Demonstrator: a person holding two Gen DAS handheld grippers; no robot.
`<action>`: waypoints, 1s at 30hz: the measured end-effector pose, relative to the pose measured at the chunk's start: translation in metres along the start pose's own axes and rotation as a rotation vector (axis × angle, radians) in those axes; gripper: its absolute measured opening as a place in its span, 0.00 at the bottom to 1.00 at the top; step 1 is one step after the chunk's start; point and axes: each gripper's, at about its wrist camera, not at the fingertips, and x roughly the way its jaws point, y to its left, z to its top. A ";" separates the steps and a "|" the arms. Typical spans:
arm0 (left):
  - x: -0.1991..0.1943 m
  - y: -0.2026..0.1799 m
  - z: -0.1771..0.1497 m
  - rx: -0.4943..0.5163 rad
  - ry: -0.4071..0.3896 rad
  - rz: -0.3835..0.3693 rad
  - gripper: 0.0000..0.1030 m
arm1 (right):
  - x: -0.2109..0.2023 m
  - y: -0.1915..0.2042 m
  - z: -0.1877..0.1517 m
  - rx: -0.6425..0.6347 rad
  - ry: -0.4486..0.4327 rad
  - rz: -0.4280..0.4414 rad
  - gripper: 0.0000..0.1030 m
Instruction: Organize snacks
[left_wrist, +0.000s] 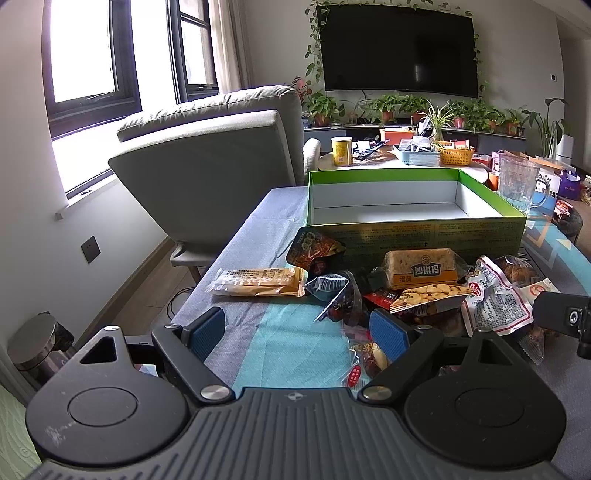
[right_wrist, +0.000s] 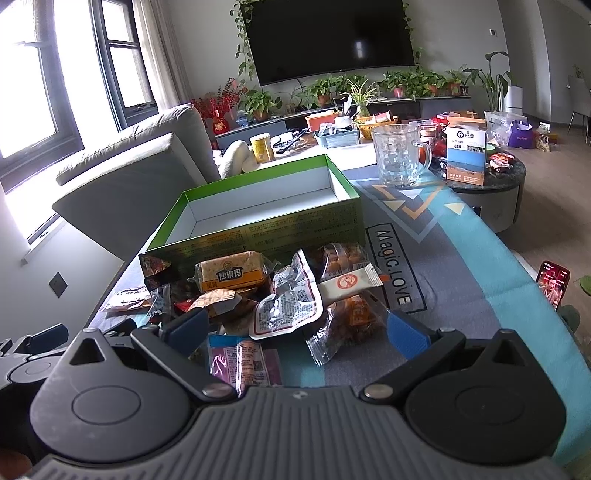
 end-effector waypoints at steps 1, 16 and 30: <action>0.000 0.000 0.000 0.000 0.000 0.000 0.82 | 0.000 0.000 0.000 0.001 0.001 0.001 0.53; 0.003 0.007 0.003 -0.007 -0.005 -0.011 0.82 | 0.000 0.000 -0.002 0.004 0.014 0.012 0.53; 0.032 0.026 0.018 -0.045 0.057 -0.235 0.82 | 0.024 -0.021 -0.007 0.066 0.245 0.280 0.52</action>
